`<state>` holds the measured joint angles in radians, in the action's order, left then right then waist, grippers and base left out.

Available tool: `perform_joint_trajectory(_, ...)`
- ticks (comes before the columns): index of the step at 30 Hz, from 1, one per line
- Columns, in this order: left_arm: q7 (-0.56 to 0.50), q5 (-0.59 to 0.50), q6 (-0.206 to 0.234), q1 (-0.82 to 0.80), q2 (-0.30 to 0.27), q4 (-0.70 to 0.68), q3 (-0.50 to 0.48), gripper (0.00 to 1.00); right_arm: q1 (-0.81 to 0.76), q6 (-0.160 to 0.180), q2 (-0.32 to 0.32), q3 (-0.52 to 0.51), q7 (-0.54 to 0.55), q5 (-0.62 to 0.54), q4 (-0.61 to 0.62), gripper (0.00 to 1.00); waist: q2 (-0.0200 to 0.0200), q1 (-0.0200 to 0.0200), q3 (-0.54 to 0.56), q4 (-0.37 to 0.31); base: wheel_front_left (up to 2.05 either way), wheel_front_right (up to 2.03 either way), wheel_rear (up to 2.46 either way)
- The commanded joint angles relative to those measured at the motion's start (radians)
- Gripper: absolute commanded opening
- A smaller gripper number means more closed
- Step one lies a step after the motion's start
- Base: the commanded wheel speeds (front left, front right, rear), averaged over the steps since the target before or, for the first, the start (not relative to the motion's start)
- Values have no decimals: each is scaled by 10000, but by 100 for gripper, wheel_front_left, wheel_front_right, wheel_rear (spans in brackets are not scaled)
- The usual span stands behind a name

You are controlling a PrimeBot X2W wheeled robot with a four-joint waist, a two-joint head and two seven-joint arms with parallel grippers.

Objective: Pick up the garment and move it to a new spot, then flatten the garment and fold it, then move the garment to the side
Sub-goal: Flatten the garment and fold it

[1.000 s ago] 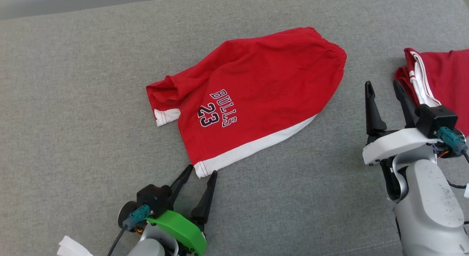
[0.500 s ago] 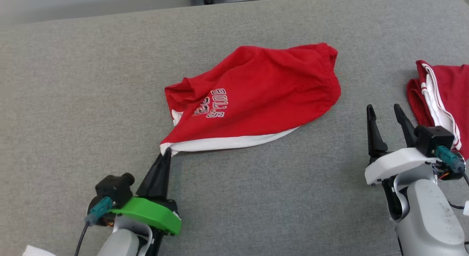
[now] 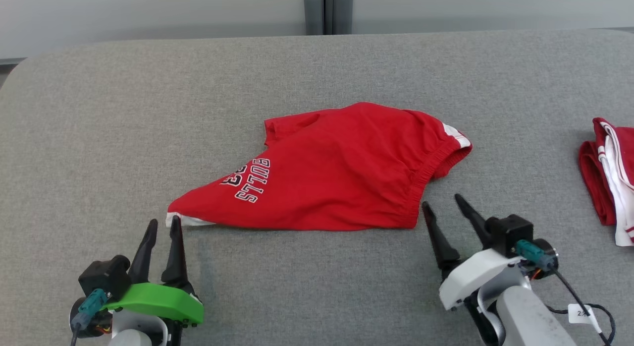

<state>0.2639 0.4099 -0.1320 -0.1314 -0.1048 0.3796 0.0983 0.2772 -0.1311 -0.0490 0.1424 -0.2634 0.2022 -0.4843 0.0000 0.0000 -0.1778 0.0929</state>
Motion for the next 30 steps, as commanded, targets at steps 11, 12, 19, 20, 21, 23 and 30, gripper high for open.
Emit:
perform_joint_trajectory(11, 0, -342, 29, 281, 390, -90, 182, 100, -298, 11, -43, 1269, -13, 415, 29, 100, 0, 0, -28, 293, 0, 0, 0)
perform_joint_trajectory(12, 0, -351, 29, 263, 392, -83, 253, 100, -184, 11, -40, 1198, -13, 397, -21, 100, 0, 0, -47, 337, 0, 0, 0)
perform_joint_trajectory(19, 0, -268, 29, 185, 308, -138, 455, 100, 296, 11, -40, 1442, -13, 450, -374, 0, 0, 0, -60, 545, 0, 0, 0)
perform_joint_trajectory(20, 0, -268, 29, 210, 305, -148, 455, 100, 338, 11, -40, 1486, -13, 534, -341, 0, 0, 0, -45, 550, 0, 0, 0)
perform_joint_trajectory(21, 0, -275, 29, 233, 307, -159, 451, 100, 399, 11, -52, 1489, -13, 546, -237, 0, 0, 0, -31, 545, 0, 0, 0)
perform_joint_trajectory(23, 0, -291, 29, 337, 309, -173, 408, 100, 396, 11, -44, 1533, -13, 671, -6, 0, 0, 0, 39, 483, 0, 0, 0)
perform_joint_trajectory(30, 0, -331, 29, 533, 386, -118, 434, 100, 242, 11, -43, 1365, -13, 583, 670, 0, 0, 0, 255, 100, 0, 0, 0)
